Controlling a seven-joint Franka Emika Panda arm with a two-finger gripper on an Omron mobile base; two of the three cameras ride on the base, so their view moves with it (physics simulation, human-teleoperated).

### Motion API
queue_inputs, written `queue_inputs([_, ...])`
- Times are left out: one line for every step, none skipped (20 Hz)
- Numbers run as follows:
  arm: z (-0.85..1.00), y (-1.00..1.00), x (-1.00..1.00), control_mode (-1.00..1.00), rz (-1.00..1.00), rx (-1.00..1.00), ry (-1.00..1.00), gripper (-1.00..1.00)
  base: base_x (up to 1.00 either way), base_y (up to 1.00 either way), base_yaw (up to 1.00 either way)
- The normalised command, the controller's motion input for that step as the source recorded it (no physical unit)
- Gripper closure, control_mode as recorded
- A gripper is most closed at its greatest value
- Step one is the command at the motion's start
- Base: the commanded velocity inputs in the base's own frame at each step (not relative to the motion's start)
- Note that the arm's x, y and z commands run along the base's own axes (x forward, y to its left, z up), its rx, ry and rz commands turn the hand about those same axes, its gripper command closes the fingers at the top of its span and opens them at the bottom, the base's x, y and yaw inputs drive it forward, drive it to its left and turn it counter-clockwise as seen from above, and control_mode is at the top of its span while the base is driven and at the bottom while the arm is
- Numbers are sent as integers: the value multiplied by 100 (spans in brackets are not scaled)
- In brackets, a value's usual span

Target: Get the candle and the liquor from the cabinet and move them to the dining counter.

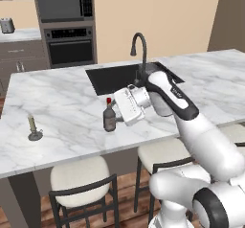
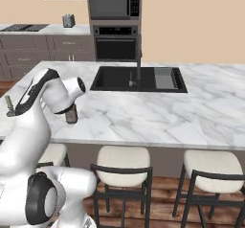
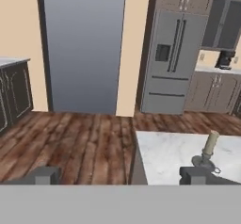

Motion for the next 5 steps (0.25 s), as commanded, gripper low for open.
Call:
queue_inputs([8, 71, -91, -100, 0, -14, 0, -100, 0, 0, 0])
queue_inputs([7, 71, -91, -100, 0, -15, 0, -100, 0, 0, 0])
queue_inputs([3, 70, -90, -100, 0, -15, 0, -100, 0, 0, 0])
queue_inputs([0, 69, -89, -100, 0, -15, 0, -100, 0, 0, 0])
queue_inputs([0, 70, -87, -100, 0, -16, 0, -100, 0, 0, 0])
